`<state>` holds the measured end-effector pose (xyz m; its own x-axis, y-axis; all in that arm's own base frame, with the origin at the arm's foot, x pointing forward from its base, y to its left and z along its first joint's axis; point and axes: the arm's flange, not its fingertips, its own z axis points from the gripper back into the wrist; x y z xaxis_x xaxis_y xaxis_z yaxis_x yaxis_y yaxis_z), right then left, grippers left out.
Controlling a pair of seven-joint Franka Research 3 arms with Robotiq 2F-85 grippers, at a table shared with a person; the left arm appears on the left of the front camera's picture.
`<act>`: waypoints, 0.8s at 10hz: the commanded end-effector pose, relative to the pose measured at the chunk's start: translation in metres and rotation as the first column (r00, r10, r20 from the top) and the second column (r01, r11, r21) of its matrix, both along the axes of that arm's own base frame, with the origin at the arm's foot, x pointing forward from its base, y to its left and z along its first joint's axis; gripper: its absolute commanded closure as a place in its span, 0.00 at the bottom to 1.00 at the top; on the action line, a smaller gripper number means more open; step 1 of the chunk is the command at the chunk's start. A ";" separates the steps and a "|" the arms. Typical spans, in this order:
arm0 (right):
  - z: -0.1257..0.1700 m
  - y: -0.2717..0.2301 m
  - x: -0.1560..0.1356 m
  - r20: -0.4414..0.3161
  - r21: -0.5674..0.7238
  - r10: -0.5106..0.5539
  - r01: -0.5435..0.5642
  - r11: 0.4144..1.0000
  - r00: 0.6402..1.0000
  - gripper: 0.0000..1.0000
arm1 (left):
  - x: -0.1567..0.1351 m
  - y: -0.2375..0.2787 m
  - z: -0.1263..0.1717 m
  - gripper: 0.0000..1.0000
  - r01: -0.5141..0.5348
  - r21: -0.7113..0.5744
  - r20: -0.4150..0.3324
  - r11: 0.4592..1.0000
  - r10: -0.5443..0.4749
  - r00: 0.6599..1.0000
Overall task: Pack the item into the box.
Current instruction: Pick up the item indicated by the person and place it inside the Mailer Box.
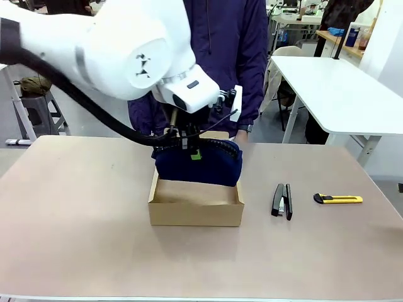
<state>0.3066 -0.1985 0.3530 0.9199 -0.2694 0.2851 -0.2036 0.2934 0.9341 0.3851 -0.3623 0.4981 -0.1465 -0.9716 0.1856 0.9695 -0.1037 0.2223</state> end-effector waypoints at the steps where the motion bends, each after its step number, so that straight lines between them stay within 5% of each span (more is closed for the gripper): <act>1: 0.001 0.001 0.004 0.026 0.015 -0.010 0.009 1.000 1.000 0.00 | 0.016 -0.015 0.000 1.00 -0.052 0.034 -0.023 0.998 0.053 0.998; 8: 0.001 0.001 0.004 0.026 0.015 -0.010 0.009 1.000 1.000 0.00 | 0.061 -0.021 -0.072 1.00 -0.127 0.126 -0.099 0.984 0.139 0.985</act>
